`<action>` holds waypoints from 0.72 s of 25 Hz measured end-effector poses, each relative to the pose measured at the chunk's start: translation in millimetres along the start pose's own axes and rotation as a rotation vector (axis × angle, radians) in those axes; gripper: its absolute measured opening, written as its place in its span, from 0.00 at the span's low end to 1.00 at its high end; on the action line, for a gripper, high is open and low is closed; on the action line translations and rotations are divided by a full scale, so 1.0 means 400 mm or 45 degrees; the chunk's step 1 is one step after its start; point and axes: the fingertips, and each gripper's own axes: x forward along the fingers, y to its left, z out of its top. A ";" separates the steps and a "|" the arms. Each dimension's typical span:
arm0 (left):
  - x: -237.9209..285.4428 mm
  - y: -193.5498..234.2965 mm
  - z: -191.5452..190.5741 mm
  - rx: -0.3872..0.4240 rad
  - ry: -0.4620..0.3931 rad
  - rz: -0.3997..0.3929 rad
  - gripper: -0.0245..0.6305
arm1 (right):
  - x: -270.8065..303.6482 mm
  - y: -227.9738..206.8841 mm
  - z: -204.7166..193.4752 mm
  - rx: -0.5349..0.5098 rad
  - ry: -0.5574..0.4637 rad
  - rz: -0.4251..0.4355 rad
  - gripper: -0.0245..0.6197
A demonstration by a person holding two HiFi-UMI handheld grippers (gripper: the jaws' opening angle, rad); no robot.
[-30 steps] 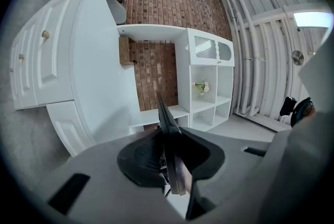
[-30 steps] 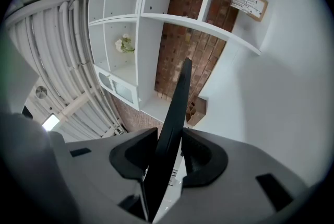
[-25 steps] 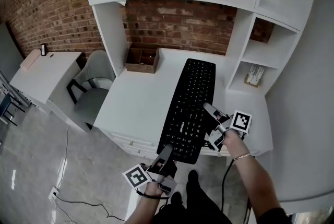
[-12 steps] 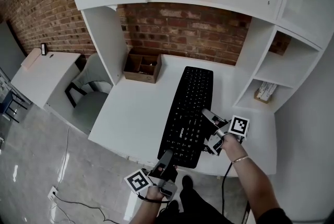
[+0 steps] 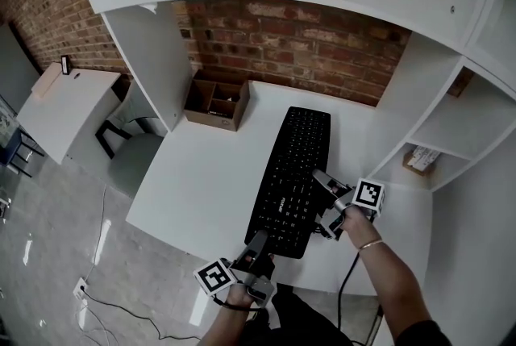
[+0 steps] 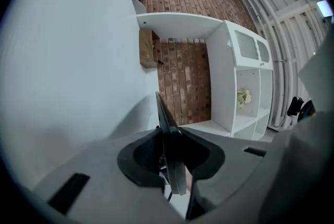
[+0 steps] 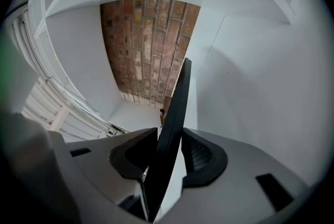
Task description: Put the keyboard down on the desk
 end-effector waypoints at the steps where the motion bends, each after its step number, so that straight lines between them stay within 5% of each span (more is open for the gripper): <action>1: 0.011 0.006 0.002 -0.003 -0.002 0.006 0.16 | 0.006 -0.010 0.008 0.008 0.004 -0.004 0.24; 18: 0.093 0.095 -0.001 -0.069 -0.019 0.079 0.17 | 0.034 -0.121 0.062 0.050 0.052 -0.106 0.24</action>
